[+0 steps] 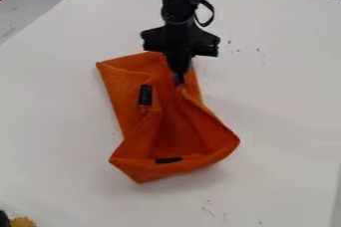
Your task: Fold the cloth from right to left
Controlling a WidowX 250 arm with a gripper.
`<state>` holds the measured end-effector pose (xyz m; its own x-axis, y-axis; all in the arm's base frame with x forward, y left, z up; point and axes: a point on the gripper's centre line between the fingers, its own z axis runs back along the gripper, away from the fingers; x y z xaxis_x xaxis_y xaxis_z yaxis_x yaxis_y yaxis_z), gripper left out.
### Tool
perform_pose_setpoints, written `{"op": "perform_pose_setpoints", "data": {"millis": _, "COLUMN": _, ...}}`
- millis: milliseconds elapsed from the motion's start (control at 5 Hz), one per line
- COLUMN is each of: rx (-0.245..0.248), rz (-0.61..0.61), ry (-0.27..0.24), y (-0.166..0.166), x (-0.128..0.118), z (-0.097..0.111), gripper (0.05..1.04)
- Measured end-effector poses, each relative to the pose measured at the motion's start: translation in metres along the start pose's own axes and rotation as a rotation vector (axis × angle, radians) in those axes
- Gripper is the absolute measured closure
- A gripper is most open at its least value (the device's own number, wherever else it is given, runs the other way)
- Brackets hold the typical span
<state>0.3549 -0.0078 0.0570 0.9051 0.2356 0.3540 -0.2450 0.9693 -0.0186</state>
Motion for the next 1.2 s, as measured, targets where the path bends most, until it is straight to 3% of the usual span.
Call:
{"op": "perform_pose_setpoints", "data": {"millis": 400, "rx": 0.073, "rz": 0.1, "ry": -0.04, "y": 0.052, "x": -0.024, "z": 0.03, "gripper": 1.025}}
{"op": "perform_pose_setpoints", "data": {"millis": 600, "rx": 0.09, "rz": 0.164, "ry": -0.041, "y": 0.068, "x": -0.043, "z": 0.032, "gripper": 1.005}}
{"op": "perform_pose_setpoints", "data": {"millis": 800, "rx": 0.03, "rz": 0.232, "ry": -0.051, "y": 0.081, "x": -0.07, "z": 0.015, "gripper": 0.855}}
{"op": "perform_pose_setpoints", "data": {"millis": 1000, "rx": 0.006, "rz": 0.235, "ry": -0.044, "y": 0.085, "x": -0.081, "z": 0.004, "gripper": 0.593}}
{"op": "perform_pose_setpoints", "data": {"millis": 1200, "rx": 0.05, "rz": 0.207, "ry": -0.013, "y": 0.092, "x": -0.086, "z": 0.005, "gripper": 0.281}}
